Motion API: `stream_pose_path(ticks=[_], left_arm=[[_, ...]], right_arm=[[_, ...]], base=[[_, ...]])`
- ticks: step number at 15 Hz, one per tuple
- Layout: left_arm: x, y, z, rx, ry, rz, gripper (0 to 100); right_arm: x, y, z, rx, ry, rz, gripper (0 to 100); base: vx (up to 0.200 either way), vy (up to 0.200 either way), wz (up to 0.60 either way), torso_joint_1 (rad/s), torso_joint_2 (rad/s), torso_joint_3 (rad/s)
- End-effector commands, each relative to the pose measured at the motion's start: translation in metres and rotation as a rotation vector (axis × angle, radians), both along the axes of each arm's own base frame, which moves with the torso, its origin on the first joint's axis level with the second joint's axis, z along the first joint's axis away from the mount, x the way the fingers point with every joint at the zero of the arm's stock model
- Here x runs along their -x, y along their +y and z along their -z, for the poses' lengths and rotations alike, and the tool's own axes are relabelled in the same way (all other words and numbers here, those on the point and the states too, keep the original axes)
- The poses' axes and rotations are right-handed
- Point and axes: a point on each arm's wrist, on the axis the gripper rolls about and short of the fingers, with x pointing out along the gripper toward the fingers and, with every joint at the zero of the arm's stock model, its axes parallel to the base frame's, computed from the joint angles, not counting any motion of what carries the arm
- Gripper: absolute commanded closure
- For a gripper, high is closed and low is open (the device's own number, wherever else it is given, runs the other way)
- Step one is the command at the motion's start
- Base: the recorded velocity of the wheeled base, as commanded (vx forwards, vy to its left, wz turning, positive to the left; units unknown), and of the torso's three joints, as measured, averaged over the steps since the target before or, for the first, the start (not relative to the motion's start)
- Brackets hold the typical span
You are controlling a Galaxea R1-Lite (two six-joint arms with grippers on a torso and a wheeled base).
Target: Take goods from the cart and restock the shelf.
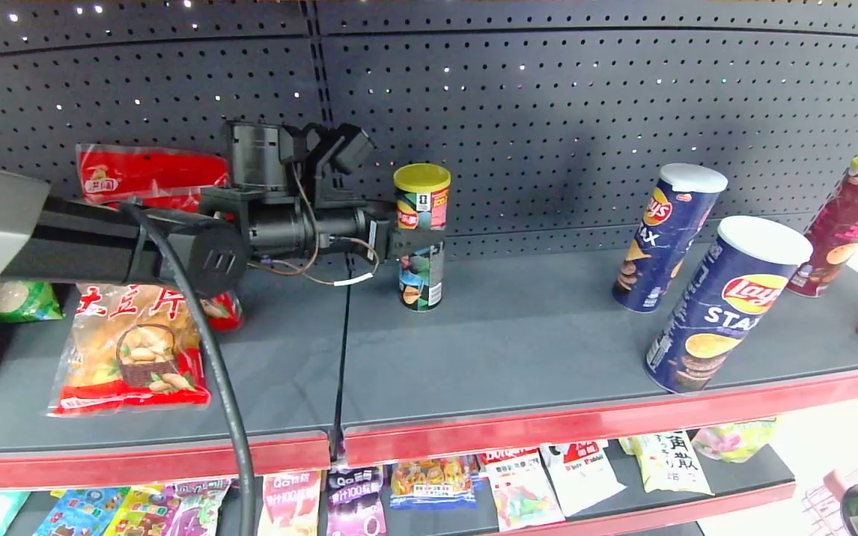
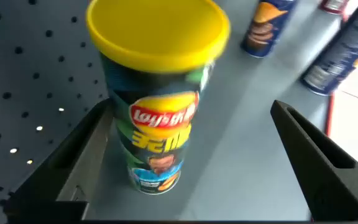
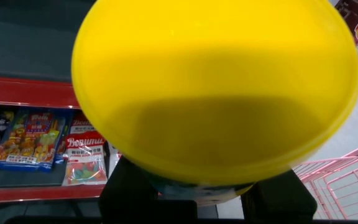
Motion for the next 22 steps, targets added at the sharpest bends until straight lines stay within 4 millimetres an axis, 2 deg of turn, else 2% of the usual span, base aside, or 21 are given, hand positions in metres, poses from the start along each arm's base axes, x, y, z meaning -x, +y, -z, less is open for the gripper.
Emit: stream_pose_path(ticks=[1, 4, 11, 19, 20, 22], left_arm=[[-0.003, 0.000, 0.004, -0.004, 0.005, -0.005, 0], [-0.010, 0.003, 0.009, -0.012, 0.004, -0.040, 0], [-0.034, -0.008, 0.015, 0.009, -0.063, -0.080, 0], [-0.037, -0.016, 0.014, 0.016, -0.077, -0.065, 0], [-0.036, -0.017, 0.014, 0.016, -0.077, -0.063, 100], [-0.036, -0.017, 0.014, 0.016, -0.077, -0.064, 100]], right_arm=[[-0.001, 0.000, 0.000, 0.001, 0.005, 0.000, 100], [-0.001, 0.000, 0.001, 0.001, 0.008, 0.000, 100], [-0.001, 0.000, 0.001, 0.001, 0.012, 0.000, 100], [-0.001, 0.000, 0.000, 0.001, 0.011, 0.002, 100], [-0.001, 0.000, -0.001, 0.000, 0.008, 0.000, 100], [-0.001, 0.000, -0.001, -0.001, 0.006, 0.002, 100]], base=[[0.000, 0.000, 0.00, 0.000, 0.00, 0.000], [0.000, 0.000, 0.00, 0.000, 0.00, 0.000], [0.000, 0.000, 0.00, 0.000, 0.00, 0.000], [0.000, 0.000, 0.00, 0.000, 0.00, 0.000], [0.000, 0.000, 0.00, 0.000, 0.00, 0.000], [0.000, 0.000, 0.00, 0.000, 0.00, 0.000]])
